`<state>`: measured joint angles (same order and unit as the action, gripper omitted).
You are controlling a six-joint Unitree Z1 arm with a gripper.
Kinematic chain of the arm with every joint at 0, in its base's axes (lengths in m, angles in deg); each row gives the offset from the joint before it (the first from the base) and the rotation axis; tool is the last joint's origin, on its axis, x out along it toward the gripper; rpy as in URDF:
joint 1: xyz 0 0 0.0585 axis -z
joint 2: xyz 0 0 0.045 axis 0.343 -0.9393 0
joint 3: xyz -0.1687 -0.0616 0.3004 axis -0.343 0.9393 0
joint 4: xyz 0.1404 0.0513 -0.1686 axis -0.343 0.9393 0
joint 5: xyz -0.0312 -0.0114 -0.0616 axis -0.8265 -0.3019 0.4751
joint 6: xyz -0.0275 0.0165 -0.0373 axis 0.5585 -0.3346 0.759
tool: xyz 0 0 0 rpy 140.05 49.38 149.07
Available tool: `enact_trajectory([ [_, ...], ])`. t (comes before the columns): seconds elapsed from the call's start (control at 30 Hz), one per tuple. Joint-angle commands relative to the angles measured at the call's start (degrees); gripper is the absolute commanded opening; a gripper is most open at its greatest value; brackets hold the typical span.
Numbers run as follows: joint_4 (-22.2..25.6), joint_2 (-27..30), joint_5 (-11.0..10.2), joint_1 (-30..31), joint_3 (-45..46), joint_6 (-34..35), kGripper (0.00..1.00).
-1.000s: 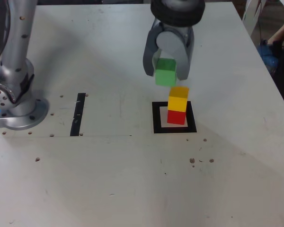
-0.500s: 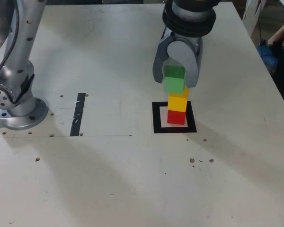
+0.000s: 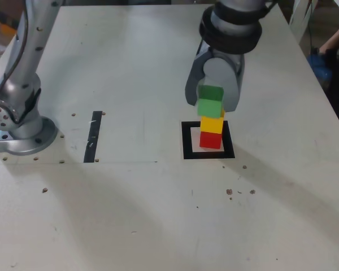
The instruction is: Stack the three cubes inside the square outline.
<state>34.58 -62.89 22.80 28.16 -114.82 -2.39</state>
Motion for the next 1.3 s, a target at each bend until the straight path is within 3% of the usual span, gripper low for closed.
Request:
enact_trajectory([
  [0.0, 0.22, -0.28, -0.3, 0.05, -0.69, -0.28, 0.43],
  [0.23, -0.02, -0.56, -1.19, 0.04, -0.97, -0.51, 0.5],
  [0.5, 0.16, -0.57, -1.26, 0.02, -0.57, -0.52, 0.78],
  [0.83, 1.03, 1.11, -2.59, -0.45, 0.17, -0.11, 0.97],
  [1.03, 1.76, 10.2, -3.9, -0.46, 5.35, -0.29, 0.99],
  [1.27, 1.15, 25.09, -3.15, -0.46, 21.82, 1.97, 0.99],
])
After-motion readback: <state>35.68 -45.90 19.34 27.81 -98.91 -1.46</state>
